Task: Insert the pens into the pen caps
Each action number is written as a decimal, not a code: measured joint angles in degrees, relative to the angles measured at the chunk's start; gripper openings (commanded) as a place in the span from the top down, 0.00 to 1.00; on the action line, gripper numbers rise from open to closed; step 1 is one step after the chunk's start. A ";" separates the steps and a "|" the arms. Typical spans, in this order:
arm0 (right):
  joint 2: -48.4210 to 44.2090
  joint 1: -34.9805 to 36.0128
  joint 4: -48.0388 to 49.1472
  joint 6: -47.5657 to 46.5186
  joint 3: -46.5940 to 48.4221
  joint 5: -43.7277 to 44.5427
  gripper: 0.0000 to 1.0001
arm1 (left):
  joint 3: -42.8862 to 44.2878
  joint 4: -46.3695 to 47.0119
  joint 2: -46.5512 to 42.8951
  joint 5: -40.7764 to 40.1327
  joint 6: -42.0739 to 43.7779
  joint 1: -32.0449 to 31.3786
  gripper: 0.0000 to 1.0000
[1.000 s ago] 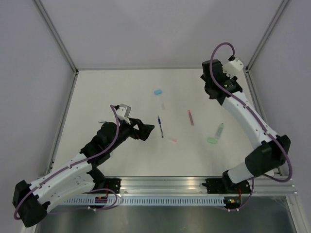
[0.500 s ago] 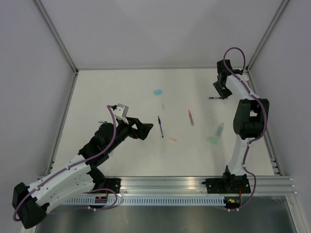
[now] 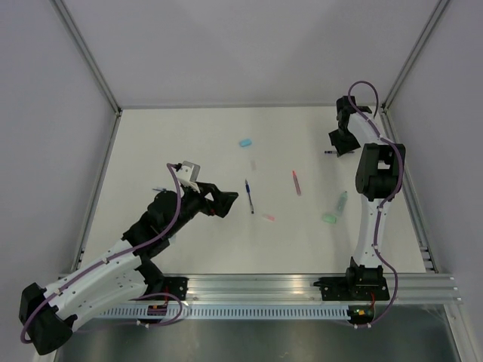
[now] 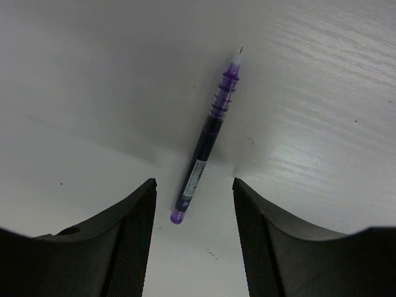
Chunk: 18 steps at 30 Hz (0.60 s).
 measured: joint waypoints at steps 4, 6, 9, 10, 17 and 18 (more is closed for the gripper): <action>1.03 -0.72 -1.42 1.51 0.22 -0.52 0.42 | 0.00 0.00 0.00 0.00 0.00 0.00 0.00; 1.44 -0.96 -2.23 1.99 0.48 -1.05 0.44 | 0.00 0.00 0.00 0.00 0.00 0.00 0.00; 2.36 -1.22 -4.92 2.75 2.60 -1.33 0.50 | 0.00 0.00 -0.02 0.00 0.00 0.00 0.00; 2.64 -1.25 -5.68 2.86 3.15 -1.31 0.51 | 0.00 0.00 -0.04 0.00 0.00 0.00 0.00; 4.52 -1.46 -10.49 2.97 5.84 -2.91 0.59 | -0.02 0.00 -0.74 0.00 0.00 0.00 0.00; 4.52 -1.53 -10.75 2.95 5.95 -2.99 0.59 | -0.02 0.00 -0.79 -0.02 0.00 0.00 0.00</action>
